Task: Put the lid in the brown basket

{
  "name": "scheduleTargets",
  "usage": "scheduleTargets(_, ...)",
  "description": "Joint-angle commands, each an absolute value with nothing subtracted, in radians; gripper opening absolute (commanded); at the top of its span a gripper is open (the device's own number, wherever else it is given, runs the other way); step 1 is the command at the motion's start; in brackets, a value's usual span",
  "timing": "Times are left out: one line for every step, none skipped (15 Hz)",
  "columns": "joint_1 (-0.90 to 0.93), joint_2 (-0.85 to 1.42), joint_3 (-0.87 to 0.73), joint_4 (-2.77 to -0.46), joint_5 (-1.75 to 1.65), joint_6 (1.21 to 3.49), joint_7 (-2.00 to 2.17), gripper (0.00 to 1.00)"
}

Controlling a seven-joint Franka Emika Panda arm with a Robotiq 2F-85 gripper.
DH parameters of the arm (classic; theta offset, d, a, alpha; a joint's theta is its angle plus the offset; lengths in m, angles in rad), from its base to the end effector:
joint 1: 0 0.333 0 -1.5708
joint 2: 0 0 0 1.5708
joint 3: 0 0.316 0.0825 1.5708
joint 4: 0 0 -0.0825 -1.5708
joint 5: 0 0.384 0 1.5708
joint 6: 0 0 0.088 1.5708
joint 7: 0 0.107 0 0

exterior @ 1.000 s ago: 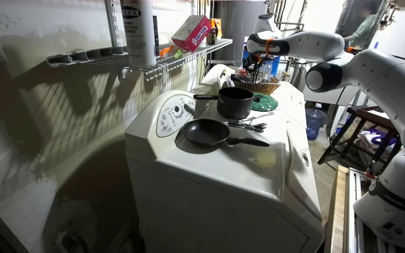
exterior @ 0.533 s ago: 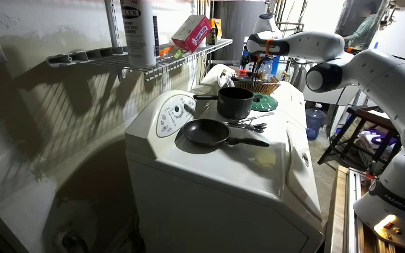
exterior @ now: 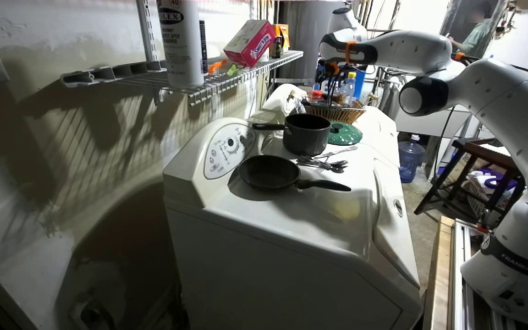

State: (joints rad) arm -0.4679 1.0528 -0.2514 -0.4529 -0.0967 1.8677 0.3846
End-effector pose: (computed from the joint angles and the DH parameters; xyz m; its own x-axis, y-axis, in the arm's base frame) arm 0.6847 -0.4363 0.4662 0.5676 -0.6951 0.4413 -0.8111 -0.5641 0.1548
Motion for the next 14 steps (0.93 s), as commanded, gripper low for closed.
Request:
scheduleTargets(-0.425,0.967,-0.232,-0.475,-0.097,1.739,0.324,1.00)
scheduleTargets(-0.411,0.952,-0.229,-0.475,-0.101,1.713,0.298,1.00)
scheduleTargets(-0.398,0.943,-0.229,-0.470,-0.109,1.703,0.278,1.00)
scheduleTargets(-0.388,0.929,-0.220,-0.474,-0.106,1.675,0.239,1.00)
scheduleTargets(-0.383,0.919,-0.205,-0.475,-0.096,1.658,0.193,1.00)
scheduleTargets(-0.380,0.909,-0.189,-0.475,-0.087,1.644,0.140,1.00)
scheduleTargets(-0.379,0.904,-0.172,-0.472,-0.077,1.640,0.098,1.00)
scheduleTargets(-0.381,0.892,-0.154,-0.473,-0.066,1.624,0.055,1.00)
scheduleTargets(-0.385,0.883,-0.135,-0.475,-0.054,1.610,0.015,1.00)
scheduleTargets(-0.374,0.913,-0.168,-0.462,-0.087,1.650,0.099,1.00)
scheduleTargets(-0.374,0.906,-0.157,-0.462,-0.082,1.639,0.071,1.00)
scheduleTargets(-0.374,0.902,-0.152,-0.460,-0.080,1.633,0.057,1.00)
scheduleTargets(-0.375,0.901,-0.149,-0.457,-0.078,1.630,0.048,1.00)
scheduleTargets(-0.376,0.900,-0.148,-0.457,-0.078,1.630,0.043,1.00)
